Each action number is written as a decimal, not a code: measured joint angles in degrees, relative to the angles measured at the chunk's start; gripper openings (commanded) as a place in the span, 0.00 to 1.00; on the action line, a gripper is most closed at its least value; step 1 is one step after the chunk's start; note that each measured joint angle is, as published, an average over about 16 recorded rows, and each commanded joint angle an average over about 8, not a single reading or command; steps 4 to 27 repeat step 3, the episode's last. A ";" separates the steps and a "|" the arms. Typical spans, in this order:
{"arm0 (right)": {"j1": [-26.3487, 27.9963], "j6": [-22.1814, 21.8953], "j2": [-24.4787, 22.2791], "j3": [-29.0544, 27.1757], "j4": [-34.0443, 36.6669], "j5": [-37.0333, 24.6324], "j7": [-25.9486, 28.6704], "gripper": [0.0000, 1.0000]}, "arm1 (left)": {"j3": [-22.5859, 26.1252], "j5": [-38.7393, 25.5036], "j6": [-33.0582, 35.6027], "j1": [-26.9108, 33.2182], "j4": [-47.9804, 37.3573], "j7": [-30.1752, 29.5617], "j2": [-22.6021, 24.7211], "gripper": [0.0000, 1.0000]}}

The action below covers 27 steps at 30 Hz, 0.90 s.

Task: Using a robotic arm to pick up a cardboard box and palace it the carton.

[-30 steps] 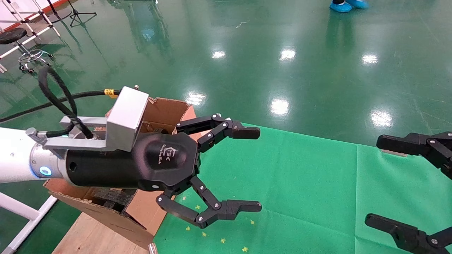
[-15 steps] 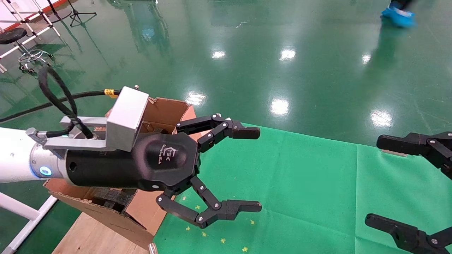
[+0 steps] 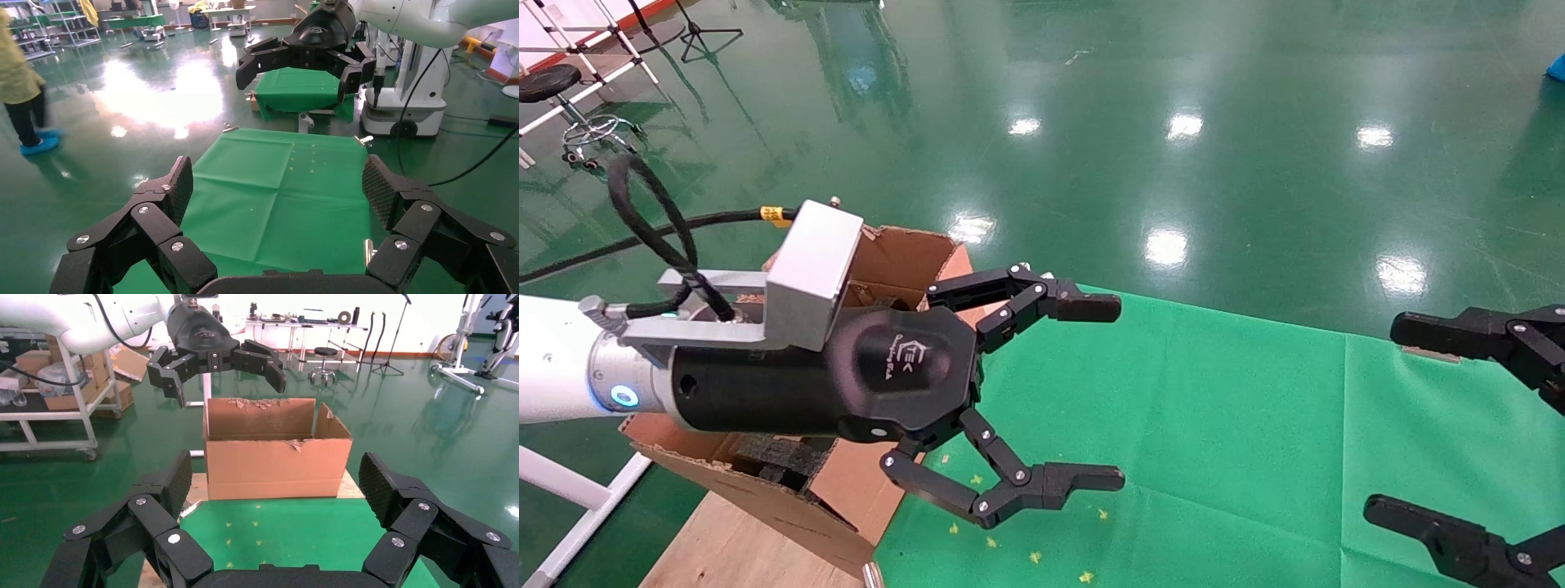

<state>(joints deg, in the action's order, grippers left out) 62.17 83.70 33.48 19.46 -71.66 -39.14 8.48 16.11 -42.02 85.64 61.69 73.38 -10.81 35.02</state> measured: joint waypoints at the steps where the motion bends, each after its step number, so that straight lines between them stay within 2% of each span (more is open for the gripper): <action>1: 0.00 0.00 0.00 0.00 0.00 0.00 0.00 1.00 | 0.00 0.00 0.00 0.00 0.00 0.00 0.00 1.00; 27: 0.00 0.00 0.00 0.00 0.00 0.00 0.00 1.00 | 0.00 0.00 0.00 0.00 0.00 0.00 0.00 1.00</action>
